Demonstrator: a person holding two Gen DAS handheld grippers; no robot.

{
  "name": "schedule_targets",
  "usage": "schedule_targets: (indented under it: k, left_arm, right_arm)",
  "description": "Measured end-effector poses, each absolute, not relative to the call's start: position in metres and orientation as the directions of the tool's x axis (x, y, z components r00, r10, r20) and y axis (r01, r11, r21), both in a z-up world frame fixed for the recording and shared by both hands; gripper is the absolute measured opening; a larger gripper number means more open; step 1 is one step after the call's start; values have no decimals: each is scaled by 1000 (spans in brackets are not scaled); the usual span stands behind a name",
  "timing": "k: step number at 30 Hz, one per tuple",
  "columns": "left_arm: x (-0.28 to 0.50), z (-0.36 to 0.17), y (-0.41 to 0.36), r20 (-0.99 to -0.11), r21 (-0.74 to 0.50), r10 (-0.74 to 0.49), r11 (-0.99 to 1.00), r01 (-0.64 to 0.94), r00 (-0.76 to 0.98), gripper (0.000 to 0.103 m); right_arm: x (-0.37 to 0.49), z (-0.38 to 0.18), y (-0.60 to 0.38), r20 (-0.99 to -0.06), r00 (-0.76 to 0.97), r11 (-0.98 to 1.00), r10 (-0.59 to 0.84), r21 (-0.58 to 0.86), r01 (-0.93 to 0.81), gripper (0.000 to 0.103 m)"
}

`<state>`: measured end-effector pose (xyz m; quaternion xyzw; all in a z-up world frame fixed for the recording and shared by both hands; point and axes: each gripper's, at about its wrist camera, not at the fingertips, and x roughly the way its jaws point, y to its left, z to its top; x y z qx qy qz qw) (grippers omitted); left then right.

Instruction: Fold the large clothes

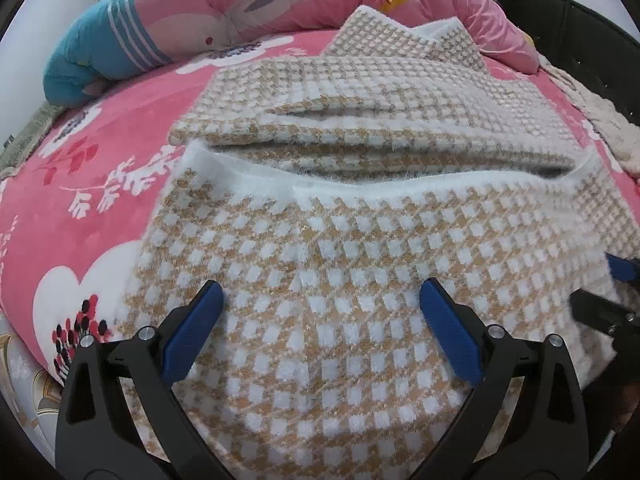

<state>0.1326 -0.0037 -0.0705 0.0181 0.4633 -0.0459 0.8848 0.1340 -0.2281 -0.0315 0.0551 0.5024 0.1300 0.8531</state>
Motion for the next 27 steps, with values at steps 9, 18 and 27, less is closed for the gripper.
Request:
schedule_targets:
  k: [9,18,27]
  left_arm:
    - [141,11,0,-665,34,-90,988,151,741,95]
    - [236,60,-9,-569,-39,-193,977,208,800,95]
    - [399,34,-34,-659,-300,-385,922,243,647,95]
  right_arm:
    - [145,25,-246,-770,508,921,386,290,-260,97]
    - [235,82,-278,-746,550,925,375,259,-279,97]
    - [385,72,-284,-768,517,925,379,311,-217,97]
